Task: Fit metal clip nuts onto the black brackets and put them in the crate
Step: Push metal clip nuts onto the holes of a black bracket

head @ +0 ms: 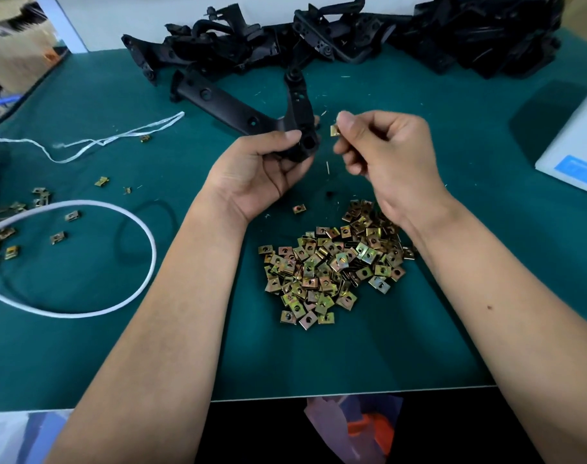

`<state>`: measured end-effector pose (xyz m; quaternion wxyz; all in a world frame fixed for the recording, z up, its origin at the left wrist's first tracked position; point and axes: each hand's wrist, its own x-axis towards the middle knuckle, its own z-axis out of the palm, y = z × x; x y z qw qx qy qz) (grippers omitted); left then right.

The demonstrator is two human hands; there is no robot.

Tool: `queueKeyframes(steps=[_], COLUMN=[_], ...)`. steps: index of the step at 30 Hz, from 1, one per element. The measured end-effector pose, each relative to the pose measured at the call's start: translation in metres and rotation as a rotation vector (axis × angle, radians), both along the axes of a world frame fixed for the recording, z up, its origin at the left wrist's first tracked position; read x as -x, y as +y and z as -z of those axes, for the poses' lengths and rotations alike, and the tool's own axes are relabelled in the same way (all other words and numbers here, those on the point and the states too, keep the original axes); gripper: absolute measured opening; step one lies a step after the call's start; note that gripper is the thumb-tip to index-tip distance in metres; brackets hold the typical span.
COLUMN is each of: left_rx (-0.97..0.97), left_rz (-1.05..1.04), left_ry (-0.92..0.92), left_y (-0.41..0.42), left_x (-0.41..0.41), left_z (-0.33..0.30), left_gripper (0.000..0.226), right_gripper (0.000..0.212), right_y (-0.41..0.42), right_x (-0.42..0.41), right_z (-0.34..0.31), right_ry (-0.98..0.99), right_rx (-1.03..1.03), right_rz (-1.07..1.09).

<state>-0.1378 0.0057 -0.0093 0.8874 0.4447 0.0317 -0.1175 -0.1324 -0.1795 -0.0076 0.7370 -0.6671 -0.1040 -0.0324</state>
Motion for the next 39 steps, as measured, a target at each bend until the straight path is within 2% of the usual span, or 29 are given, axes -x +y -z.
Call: queueKeyframes(steps=[6,9,17,23,28,35,39], left_rx=[-0.015,-0.021,-0.056,-0.084,-0.101,-0.121,-0.195], left_rz=[0.064,0.068,0.112,0.124,0.115,0.067,0.022], left_ry=[-0.029,-0.047,-0.075,-0.044,-0.031,-0.081,-0.117], left_y=[-0.006,-0.007,-0.008,-0.010,-0.015,-0.017,-0.015], left_x=[0.002,0.002,0.003,0.002,0.002,0.003,0.004], left_z=[0.001,0.001,-0.001,-0.002,-0.002,-0.003,-0.003], left_gripper=[0.016,0.021,0.025,0.022,0.027,0.029,0.029], right_gripper=[0.025,0.027,0.029,0.032,0.032,0.029,0.032], right_y=[0.000,0.001,0.002,0.004,0.007,0.009,0.008], right_x=[0.001,0.002,0.002,0.003,0.006,0.005,0.003], right_z=[0.000,0.000,-0.002,0.001,0.002,-0.001,-0.001], right_ry=[0.114,0.143,0.251,0.203,0.238,0.271,0.255], right_rx=[0.005,-0.013,-0.165,-0.121,-0.127,-0.159,-0.086], right_rz=[0.003,-0.016,-0.109,-0.073,-0.047,-0.085,-0.101])
